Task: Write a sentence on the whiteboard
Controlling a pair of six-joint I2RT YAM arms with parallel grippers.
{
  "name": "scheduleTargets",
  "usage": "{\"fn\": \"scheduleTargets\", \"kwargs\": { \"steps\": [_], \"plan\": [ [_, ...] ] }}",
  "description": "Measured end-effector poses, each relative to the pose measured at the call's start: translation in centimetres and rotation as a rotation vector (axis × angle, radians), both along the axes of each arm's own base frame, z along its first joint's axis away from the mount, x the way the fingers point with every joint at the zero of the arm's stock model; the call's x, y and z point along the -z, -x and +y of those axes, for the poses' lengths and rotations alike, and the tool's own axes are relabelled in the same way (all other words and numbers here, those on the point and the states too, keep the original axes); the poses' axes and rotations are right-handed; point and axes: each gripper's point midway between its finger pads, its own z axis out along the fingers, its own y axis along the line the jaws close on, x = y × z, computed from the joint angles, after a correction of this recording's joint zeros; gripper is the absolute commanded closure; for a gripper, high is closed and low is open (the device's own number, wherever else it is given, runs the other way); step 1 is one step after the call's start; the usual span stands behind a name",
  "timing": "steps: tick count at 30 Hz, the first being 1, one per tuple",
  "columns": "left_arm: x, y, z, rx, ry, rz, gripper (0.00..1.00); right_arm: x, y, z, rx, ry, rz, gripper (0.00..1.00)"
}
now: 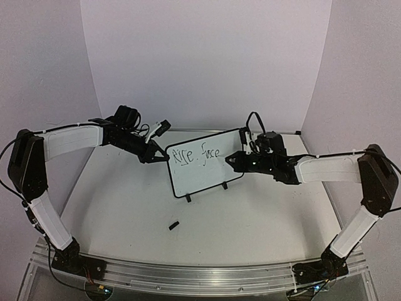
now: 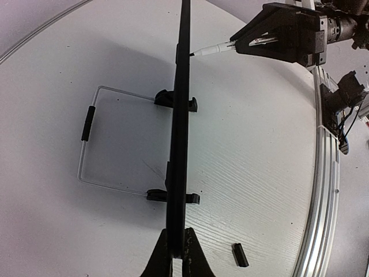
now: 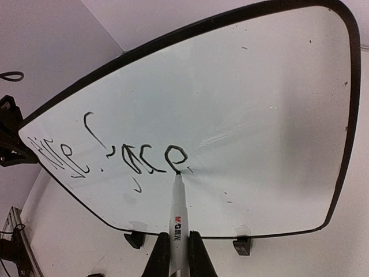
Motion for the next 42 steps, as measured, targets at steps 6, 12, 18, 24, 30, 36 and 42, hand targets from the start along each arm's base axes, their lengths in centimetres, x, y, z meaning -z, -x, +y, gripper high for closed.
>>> {"fn": "scheduleTargets", "kwargs": {
  "steps": [6, 12, 18, 24, 30, 36, 42],
  "plan": [
    [0.0, 0.0, 0.0, 0.0, 0.0, 0.0, 1.0, 0.6, 0.0, -0.4, 0.019, 0.013, 0.004, 1.0],
    [0.0, 0.0, 0.0, 0.0, 0.0, 0.0, 1.0, 0.6, -0.2, -0.7, 0.038, 0.023, 0.0, 1.0],
    [0.0, 0.0, 0.0, 0.0, 0.0, 0.0, 1.0, 0.0, 0.0, -1.7, 0.071, 0.029, -0.017, 1.0],
    [0.0, -0.1, -0.1, 0.001, 0.001, 0.0, 1.0, -3.3, 0.9, -3.0, 0.097, 0.001, -0.072, 1.0],
    [0.0, -0.1, -0.1, 0.002, 0.001, 0.0, 1.0, -6.7, 1.1, -4.5, 0.106, -0.045, -0.133, 1.0],
    [0.0, 0.0, -0.3, 0.005, 0.001, -0.002, 1.0, -6.0, 0.8, -5.2, 0.089, -0.041, -0.111, 1.0],
    [0.0, 0.0, -0.3, 0.007, 0.001, -0.003, 1.0, -3.6, 0.7, -4.5, 0.057, -0.013, -0.064, 1.0]
  ]
}}
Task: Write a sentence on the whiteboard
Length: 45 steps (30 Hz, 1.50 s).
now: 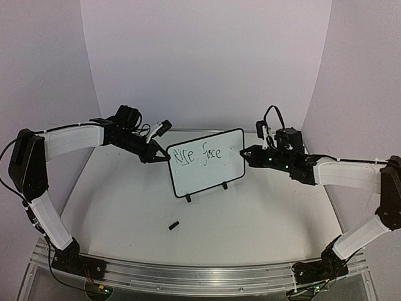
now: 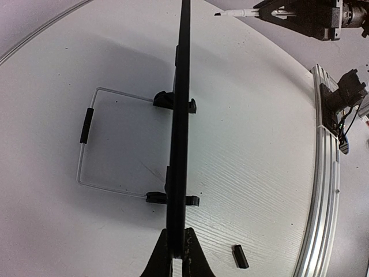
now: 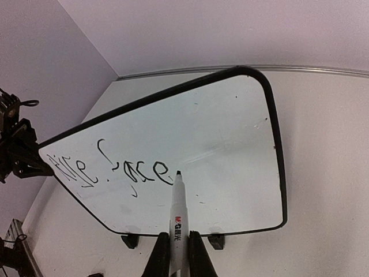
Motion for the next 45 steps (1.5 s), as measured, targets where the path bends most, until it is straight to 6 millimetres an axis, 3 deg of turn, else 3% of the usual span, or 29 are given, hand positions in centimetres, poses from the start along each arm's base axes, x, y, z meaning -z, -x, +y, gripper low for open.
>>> {"fn": "scheduleTargets", "kwargs": {
  "steps": [5, 19, 35, 40, 45],
  "plan": [
    [0.0, 0.0, 0.0, 0.0, 0.0, 0.0, 1.0, 1.2, -0.4, 0.3, -0.006, 0.02, 0.024, 1.0],
    [0.0, -0.1, -0.1, 0.0, 0.0, 0.0, 1.0, 2.0, -2.2, 1.5, -0.006, 0.029, 0.035, 1.0],
    [0.0, -0.1, -0.1, 0.001, 0.0, 0.0, 1.0, 2.1, -3.0, 0.6, 0.059, 0.051, 0.024, 1.0],
    [0.0, -0.1, -0.1, 0.0, -0.001, 0.0, 1.0, 1.8, -2.8, 0.5, 0.055, 0.045, 0.019, 1.0],
    [0.0, -0.1, -0.1, 0.0, -0.001, -0.001, 1.0, -0.5, -2.3, 0.3, 0.053, 0.012, -0.02, 1.0]
  ]
}}
